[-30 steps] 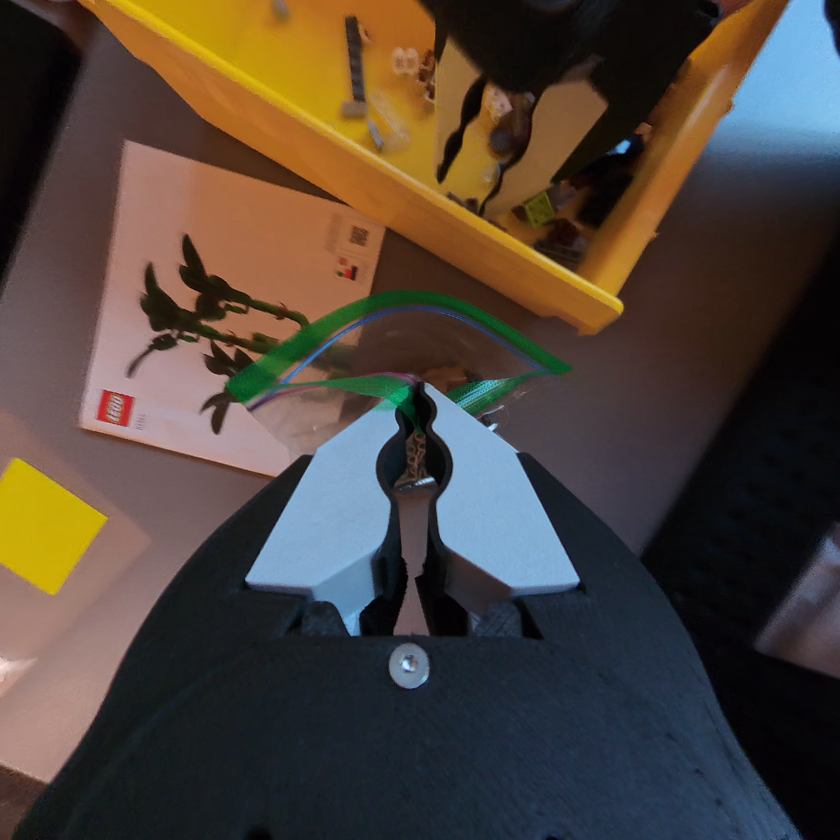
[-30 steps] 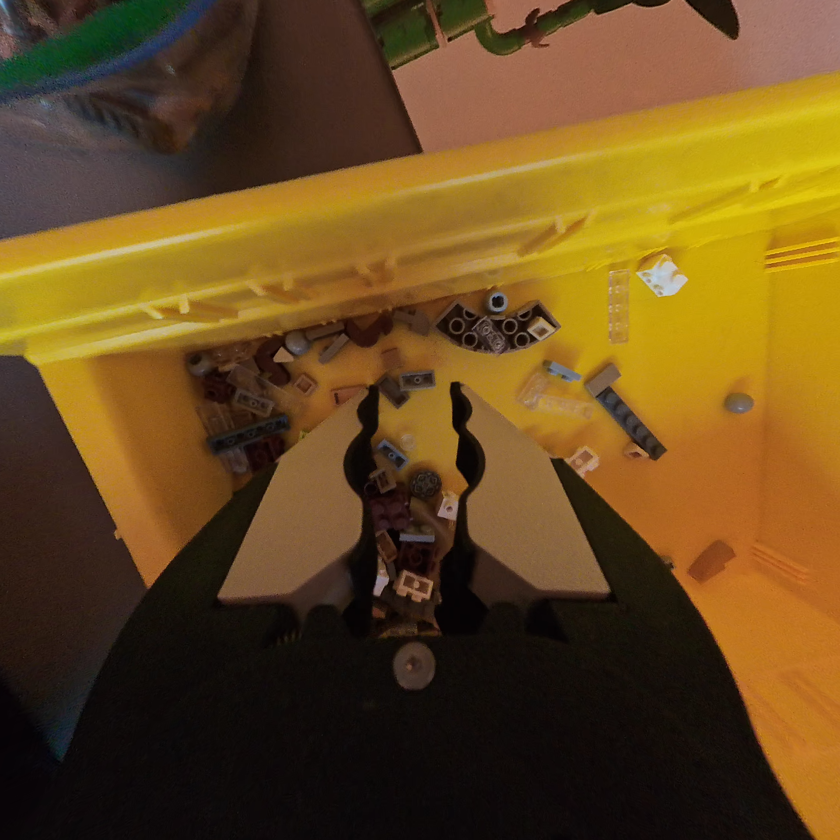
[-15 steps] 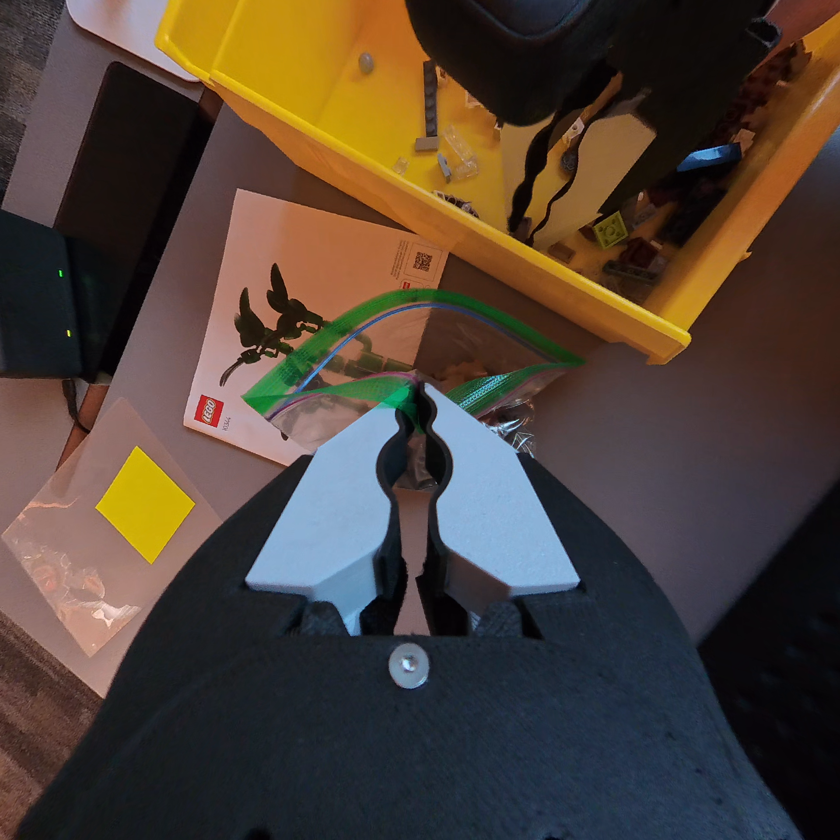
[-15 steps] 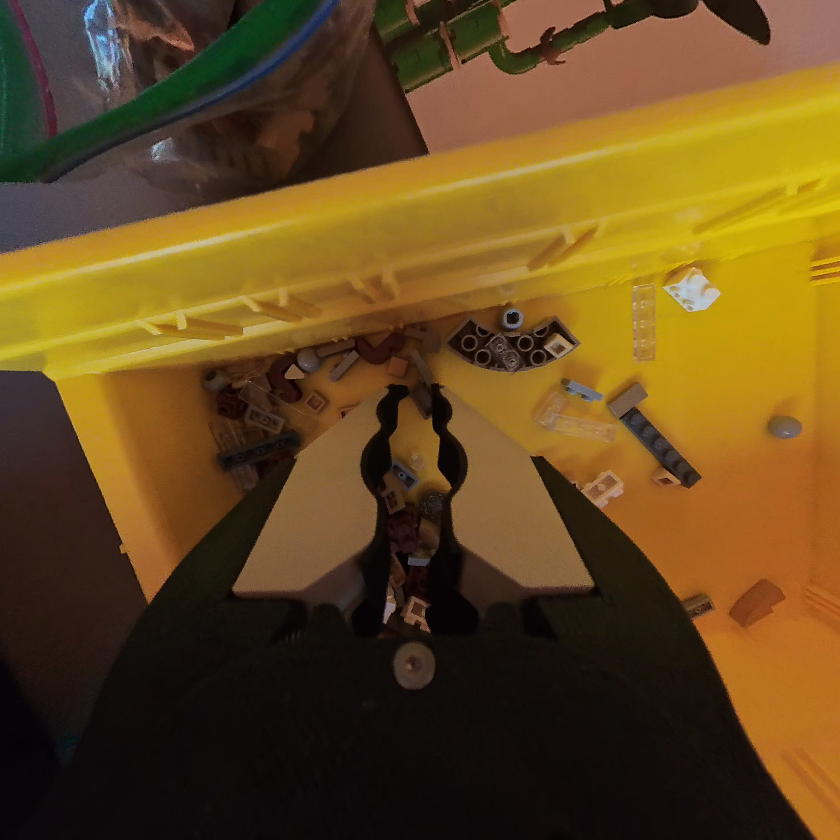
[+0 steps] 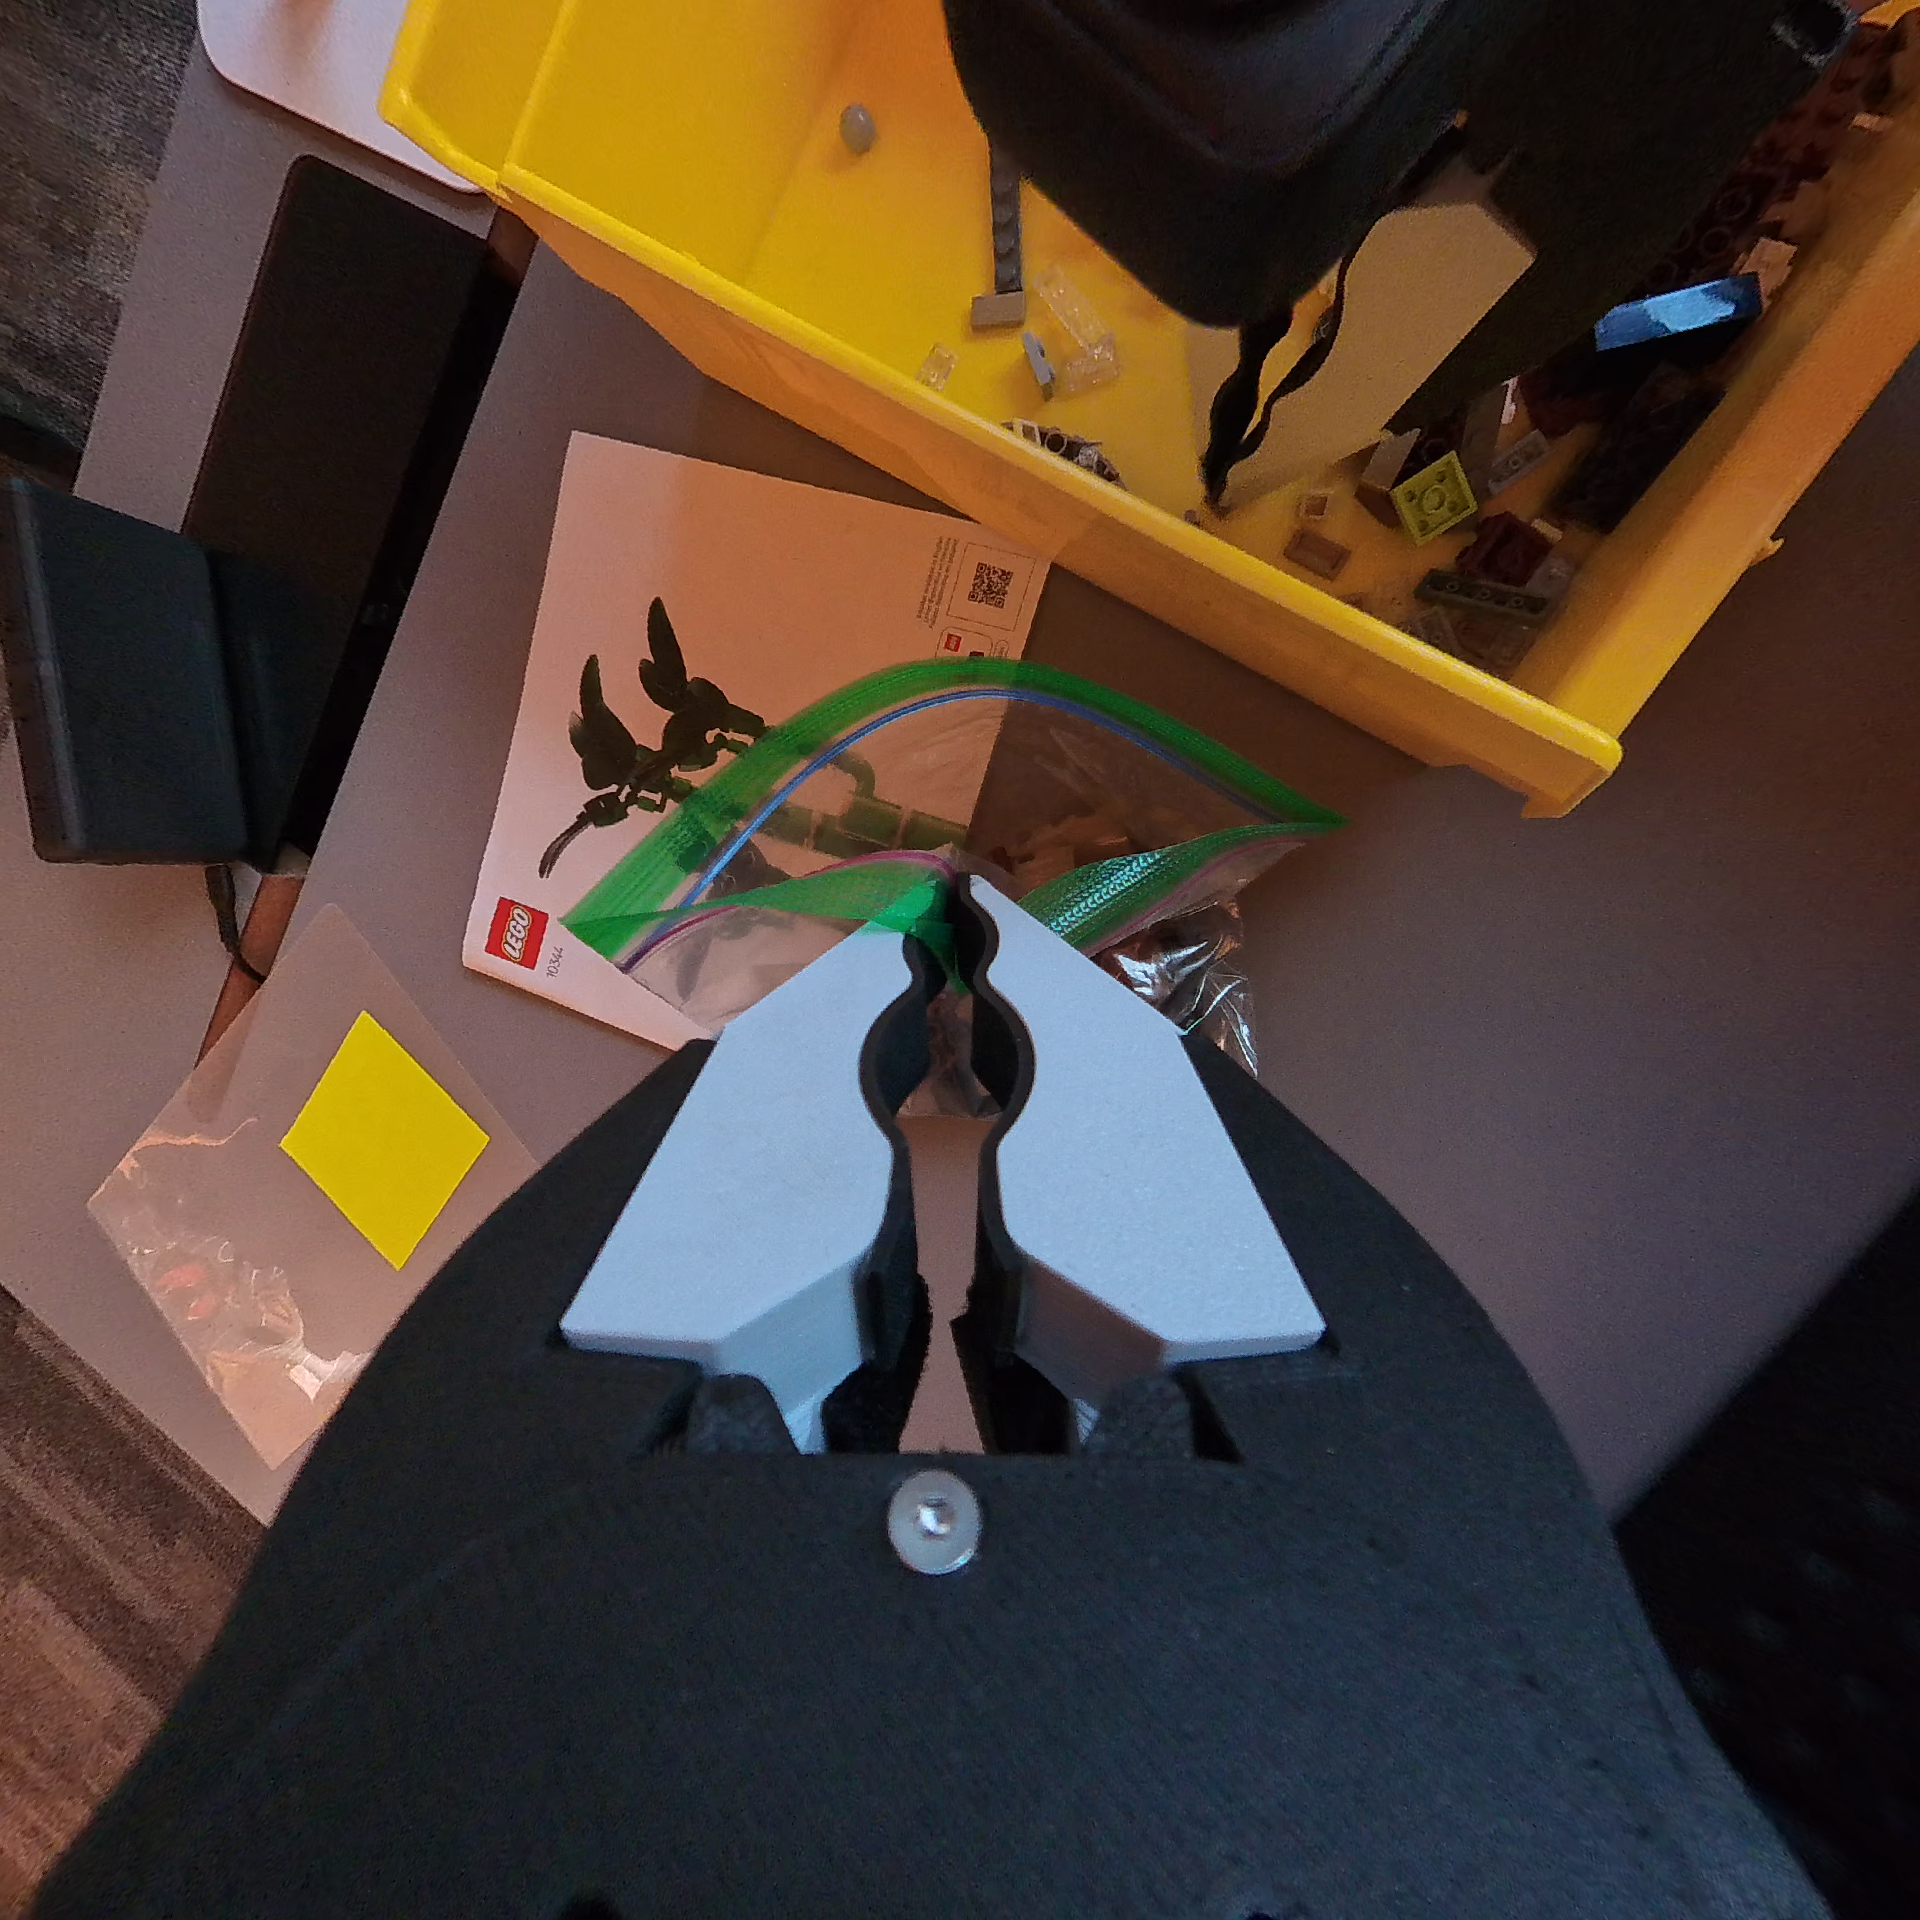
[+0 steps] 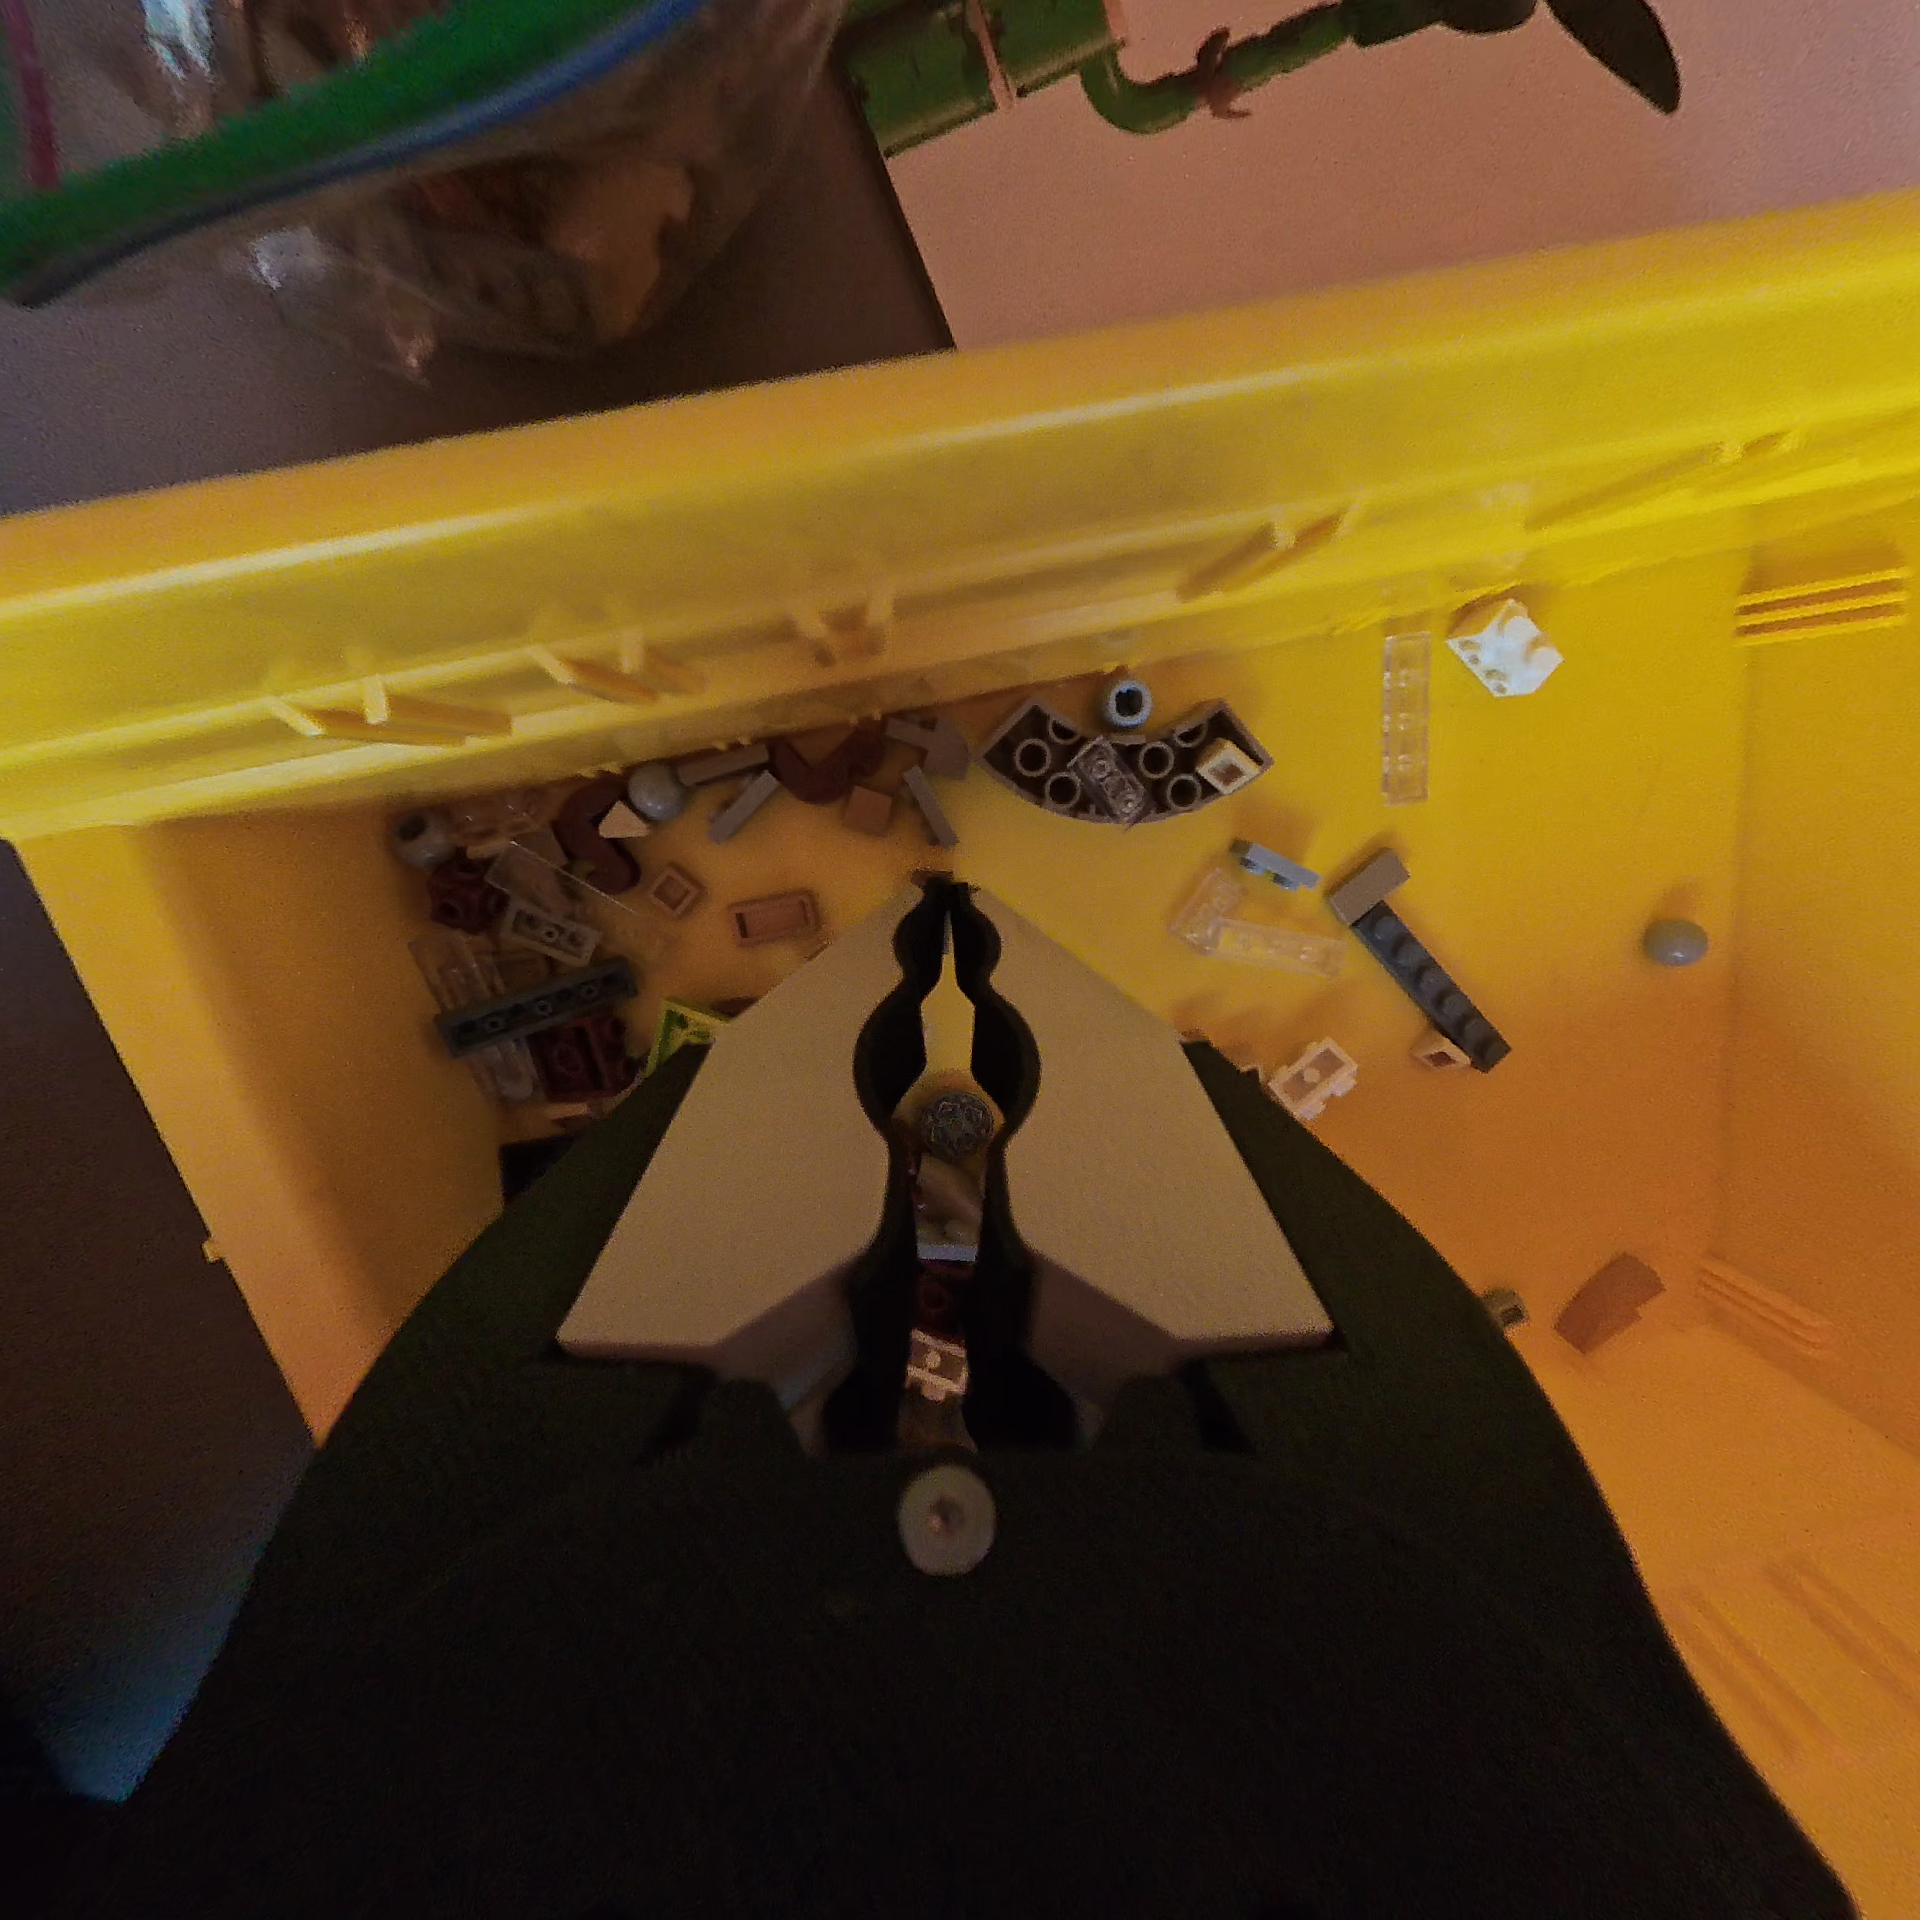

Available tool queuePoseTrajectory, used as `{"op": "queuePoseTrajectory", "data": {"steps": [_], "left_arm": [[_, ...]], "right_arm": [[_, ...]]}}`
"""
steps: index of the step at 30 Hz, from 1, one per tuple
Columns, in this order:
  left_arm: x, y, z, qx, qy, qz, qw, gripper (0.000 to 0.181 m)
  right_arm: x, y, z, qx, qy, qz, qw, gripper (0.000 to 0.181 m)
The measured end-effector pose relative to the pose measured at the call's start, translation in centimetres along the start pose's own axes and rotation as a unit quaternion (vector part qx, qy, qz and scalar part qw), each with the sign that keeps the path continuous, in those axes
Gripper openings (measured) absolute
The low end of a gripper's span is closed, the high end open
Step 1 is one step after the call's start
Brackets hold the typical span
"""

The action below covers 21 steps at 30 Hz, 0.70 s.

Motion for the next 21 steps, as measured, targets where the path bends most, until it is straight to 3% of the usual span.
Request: {"op": "queuePoseTrajectory", "data": {"steps": [13,21], "left_arm": [[0.0,0.0,0.0,0.005,0.003,0.001,1.000,0.000],[-0.3,0.3,0.2,-0.011,-0.003,0.003,1.000,0.000]], "right_arm": [[-0.2,-0.9,-0.6,-0.023,0.003,-0.004,1.000,0.000],[-0.6,-4.5,-2.6,-0.135,0.054,0.030,0.989,0.000]]}}
Point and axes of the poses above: each gripper's, where its closed fingertips meet, y out along the fingers, x out of its top, z = x × y across the jaws, the point moved 3 cm from there along -y, back along the fingers, and after that the axes turned 10 degrees about z, right-handed, at the moved point
